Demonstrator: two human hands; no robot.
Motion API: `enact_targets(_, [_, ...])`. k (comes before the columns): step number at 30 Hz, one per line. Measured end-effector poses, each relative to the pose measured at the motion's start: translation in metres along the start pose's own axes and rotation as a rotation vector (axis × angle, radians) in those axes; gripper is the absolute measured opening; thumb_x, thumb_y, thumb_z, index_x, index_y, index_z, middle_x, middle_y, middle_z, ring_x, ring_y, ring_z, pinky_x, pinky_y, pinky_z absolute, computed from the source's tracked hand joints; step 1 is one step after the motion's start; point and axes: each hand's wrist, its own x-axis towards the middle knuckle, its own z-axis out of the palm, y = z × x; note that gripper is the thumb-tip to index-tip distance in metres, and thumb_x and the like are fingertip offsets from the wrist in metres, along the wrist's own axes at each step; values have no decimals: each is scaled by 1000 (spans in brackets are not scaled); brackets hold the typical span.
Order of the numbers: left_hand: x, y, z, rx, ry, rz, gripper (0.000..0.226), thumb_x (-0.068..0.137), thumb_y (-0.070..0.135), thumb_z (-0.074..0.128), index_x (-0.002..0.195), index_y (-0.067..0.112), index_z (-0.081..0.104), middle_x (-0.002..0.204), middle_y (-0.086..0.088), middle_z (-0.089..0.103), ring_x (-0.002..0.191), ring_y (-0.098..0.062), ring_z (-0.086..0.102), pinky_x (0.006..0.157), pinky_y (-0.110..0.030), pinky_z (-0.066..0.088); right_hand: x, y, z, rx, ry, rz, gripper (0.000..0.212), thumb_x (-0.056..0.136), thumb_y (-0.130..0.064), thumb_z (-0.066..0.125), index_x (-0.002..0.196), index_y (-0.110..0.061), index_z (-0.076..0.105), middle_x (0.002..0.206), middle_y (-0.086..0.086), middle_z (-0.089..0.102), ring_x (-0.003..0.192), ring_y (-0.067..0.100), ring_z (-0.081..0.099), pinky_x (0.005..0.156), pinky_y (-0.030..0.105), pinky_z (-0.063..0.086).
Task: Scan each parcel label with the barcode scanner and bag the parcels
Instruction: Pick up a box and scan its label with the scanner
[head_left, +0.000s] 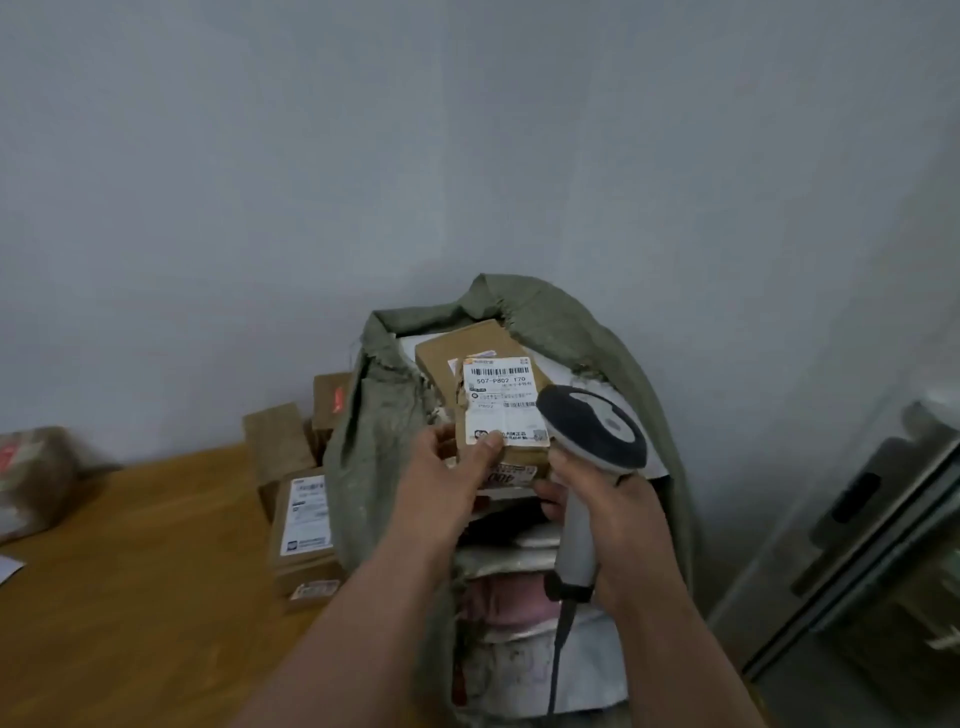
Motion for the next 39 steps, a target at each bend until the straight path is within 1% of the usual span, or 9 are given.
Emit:
enact_targets(3, [25, 7, 48, 168, -34, 23, 33, 92, 45, 65, 115, 26, 53, 109, 6, 68, 91, -13, 70, 72, -33, 58, 39, -13, -27, 14, 37, -10, 24, 89, -18, 74, 113, -20, 71, 95, -1, 79, 86, 21, 76, 69, 31, 57])
enact_targets(8, [67, 7, 97, 504, -75, 64, 48, 93, 54, 56, 121, 15, 60, 120, -9, 62, 108, -28, 62, 95, -46, 51, 97, -26, -55, 43, 68, 22, 20, 89, -20, 73, 108, -25, 72, 92, -4, 79, 79, 18, 75, 63, 29, 51])
enact_targets(13, [101, 8, 119, 667, -90, 212, 52, 94, 52, 56, 141, 31, 45, 120, 1, 64, 107, -21, 62, 90, -39, 51, 146, -30, -63, 76, 73, 63, 24, 89, -20, 73, 113, -23, 72, 98, 0, 79, 82, 19, 75, 59, 27, 53])
enact_targets(16, [121, 5, 126, 854, -99, 295, 65, 96, 47, 53, 150, 50, 15, 123, 1, 62, 108, -21, 61, 89, -40, 49, 169, -28, -59, 99, 67, 86, 16, 89, -17, 73, 104, -20, 74, 95, 3, 79, 84, 22, 76, 71, 32, 59])
enact_targets(21, [147, -1, 133, 1281, -70, 382, 58, 94, 45, 46, 147, 50, 24, 123, -3, 55, 117, -27, 50, 94, -45, 29, 192, -18, -48, 156, 81, 89, 17, 88, -15, 75, 105, -18, 72, 97, 7, 78, 95, 26, 75, 84, 36, 59])
enact_targets(25, [165, -3, 144, 1354, -39, 456, 57, 92, 46, 47, 147, 39, 33, 125, -4, 55, 119, -29, 46, 92, -46, 24, 199, -13, -50, 210, 61, 99, 18, 89, -13, 73, 107, -14, 72, 97, 5, 79, 97, 24, 75, 83, 32, 58])
enact_targets(30, [183, 0, 135, 1402, -64, 248, 57, 98, 52, 38, 152, 39, 22, 148, -3, 39, 134, -33, 31, 101, -52, 23, 196, -11, -59, 160, -8, 116, 30, 86, -18, 77, 115, -18, 71, 103, 1, 78, 99, 18, 75, 92, 35, 56])
enact_targets(33, [175, 5, 130, 1296, -8, 197, 64, 98, 49, 41, 154, 36, 15, 156, 0, 29, 138, -34, 27, 104, -54, 24, 187, -12, -64, 135, -23, 114, 24, 85, -17, 77, 109, -20, 72, 101, 2, 79, 99, 21, 74, 89, 35, 57])
enact_targets(39, [130, 11, 91, 1013, 113, 224, 55, 98, 43, 48, 151, 37, 33, 155, 3, 32, 140, -27, 27, 109, -51, 22, 144, -19, -53, 43, -113, 112, 13, 87, -15, 75, 99, -10, 74, 83, 8, 78, 91, 30, 75, 85, 42, 61])
